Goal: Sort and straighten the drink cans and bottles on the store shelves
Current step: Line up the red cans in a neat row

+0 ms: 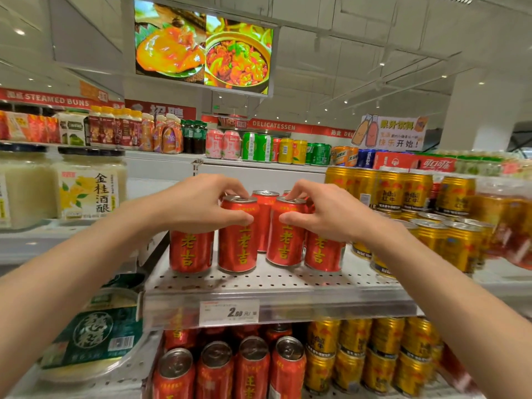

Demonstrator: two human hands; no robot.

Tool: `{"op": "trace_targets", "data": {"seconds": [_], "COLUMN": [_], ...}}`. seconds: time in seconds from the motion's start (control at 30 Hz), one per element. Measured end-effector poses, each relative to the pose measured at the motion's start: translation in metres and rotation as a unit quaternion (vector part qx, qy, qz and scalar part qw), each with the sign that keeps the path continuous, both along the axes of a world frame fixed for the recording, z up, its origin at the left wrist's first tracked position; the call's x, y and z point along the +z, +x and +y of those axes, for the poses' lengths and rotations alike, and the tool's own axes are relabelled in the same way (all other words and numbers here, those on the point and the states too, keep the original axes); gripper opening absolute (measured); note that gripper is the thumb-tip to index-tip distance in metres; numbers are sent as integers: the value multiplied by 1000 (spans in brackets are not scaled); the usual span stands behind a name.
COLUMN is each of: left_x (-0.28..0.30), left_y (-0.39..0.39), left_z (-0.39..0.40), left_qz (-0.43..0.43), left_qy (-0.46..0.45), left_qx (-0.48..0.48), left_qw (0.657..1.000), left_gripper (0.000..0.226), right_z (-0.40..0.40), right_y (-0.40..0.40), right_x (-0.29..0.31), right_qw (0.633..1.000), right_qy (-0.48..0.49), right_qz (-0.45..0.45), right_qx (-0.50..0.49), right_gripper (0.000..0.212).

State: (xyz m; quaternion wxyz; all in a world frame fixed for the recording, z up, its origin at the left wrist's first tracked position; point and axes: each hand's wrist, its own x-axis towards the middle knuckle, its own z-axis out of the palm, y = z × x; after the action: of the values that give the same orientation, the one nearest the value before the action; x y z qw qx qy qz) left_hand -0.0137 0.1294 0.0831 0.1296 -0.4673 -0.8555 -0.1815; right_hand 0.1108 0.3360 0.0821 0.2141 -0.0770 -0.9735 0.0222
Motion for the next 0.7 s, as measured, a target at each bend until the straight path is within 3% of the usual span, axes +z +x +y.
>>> {"op": "trace_targets", "data": {"seconds": [0.17, 0.33, 0.6, 0.7], "left_x": [4, 3, -3, -3], "left_y": [-2, -2, 4, 5], "left_z": [-4, -5, -3, -4], "left_qz": [-69, -75, -17, -11], "left_qy": [19, 22, -21, -24], "left_qx": [-23, -26, 15, 19], "left_qw": [997, 997, 1000, 999], "left_gripper": [47, 46, 65, 63], "right_z": [7, 6, 13, 25], "right_y": [-1, -2, 12, 21], "right_x": [2, -2, 8, 13], "right_qw": [996, 991, 992, 998], "right_qy": [-75, -87, -88, -32], "right_qz": [8, 29, 18, 41], "right_qx": [53, 100, 88, 18], "right_gripper": [48, 43, 41, 46]}}
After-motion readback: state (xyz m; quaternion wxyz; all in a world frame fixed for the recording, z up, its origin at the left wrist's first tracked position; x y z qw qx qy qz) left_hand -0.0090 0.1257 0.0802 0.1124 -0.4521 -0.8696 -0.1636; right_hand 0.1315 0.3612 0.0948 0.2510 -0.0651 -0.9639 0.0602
